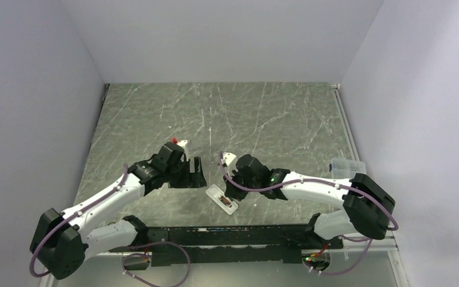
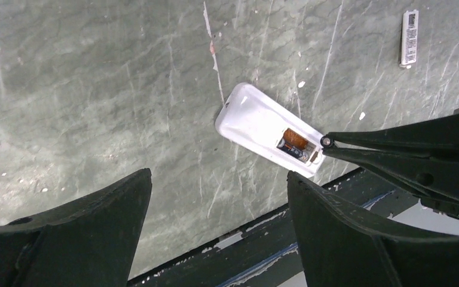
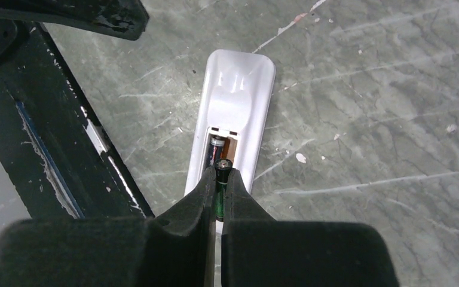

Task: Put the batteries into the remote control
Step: Load the battery into the remote control.

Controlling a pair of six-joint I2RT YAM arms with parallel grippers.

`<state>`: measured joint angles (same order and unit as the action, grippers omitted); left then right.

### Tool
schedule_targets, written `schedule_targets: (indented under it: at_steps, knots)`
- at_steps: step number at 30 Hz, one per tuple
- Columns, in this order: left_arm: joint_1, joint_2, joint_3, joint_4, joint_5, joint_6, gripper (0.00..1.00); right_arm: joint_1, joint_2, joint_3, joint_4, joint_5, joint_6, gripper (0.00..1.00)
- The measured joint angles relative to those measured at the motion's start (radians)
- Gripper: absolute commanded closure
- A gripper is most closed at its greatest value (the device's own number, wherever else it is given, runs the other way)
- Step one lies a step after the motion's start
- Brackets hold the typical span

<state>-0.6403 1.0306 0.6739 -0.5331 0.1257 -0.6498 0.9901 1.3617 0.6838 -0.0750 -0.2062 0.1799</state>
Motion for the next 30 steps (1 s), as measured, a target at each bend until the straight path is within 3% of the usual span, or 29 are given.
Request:
schedule_targets:
  at_steps: [11,23,30]
  knots:
    - [-0.046,0.168,0.000,0.080,0.002,0.019,0.19,0.000,-0.040,-0.036,0.064,0.017,0.045,1.00]
    - [-0.128,0.312,0.025,0.119,-0.060,0.061,0.20,0.000,-0.040,-0.045,0.082,0.018,0.057,1.00]
    - [-0.163,0.386,0.083,0.126,-0.098,0.085,0.26,0.000,-0.040,-0.051,0.094,0.016,0.067,1.00]
